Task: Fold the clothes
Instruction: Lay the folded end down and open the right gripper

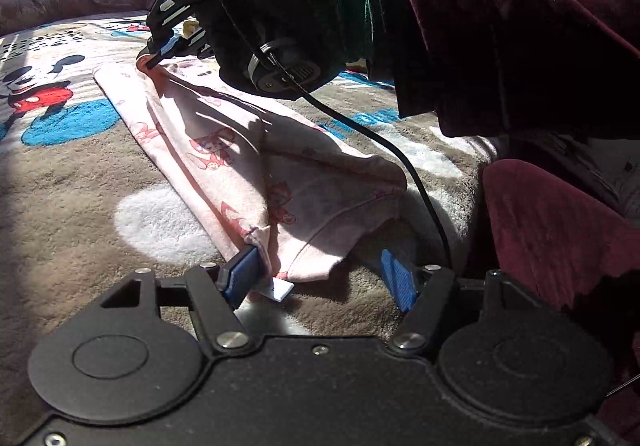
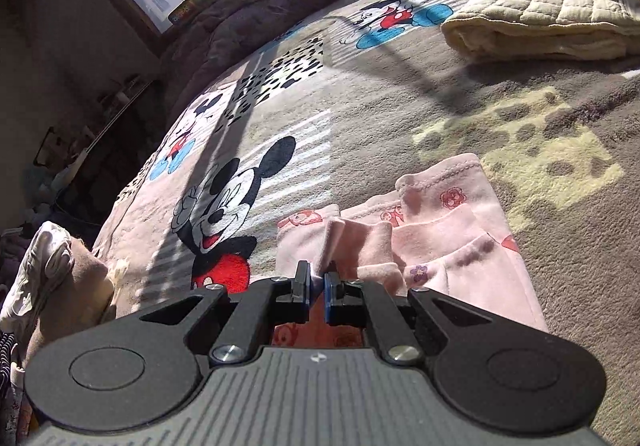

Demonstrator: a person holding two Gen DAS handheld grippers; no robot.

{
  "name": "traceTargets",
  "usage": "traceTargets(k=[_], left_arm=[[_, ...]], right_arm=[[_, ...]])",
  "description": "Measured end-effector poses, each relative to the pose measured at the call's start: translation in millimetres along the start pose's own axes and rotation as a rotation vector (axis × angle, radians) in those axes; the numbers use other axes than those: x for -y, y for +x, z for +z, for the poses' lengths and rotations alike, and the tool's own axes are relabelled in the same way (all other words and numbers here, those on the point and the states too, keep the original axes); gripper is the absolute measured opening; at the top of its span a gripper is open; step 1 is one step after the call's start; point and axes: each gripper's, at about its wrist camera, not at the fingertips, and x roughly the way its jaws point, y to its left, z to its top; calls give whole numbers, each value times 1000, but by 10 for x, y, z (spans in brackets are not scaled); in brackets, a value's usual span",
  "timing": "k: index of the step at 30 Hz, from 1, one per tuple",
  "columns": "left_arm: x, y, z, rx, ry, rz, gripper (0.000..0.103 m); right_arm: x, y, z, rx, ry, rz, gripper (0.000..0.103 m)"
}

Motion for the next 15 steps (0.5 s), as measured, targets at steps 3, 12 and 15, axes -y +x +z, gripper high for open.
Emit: traceTargets(k=[3,12,15], left_arm=[[-12,-3,1,2,-4,-7,67],[-37,18,9,1,-7,-14,68],[-38,21,13,-1,-6,-15,69]], right_arm=[[-16,80,-14,-12,-15,-23,8],[-19,87,196,46,21,25,25],[-11,-15,305,80,26,64,25]])
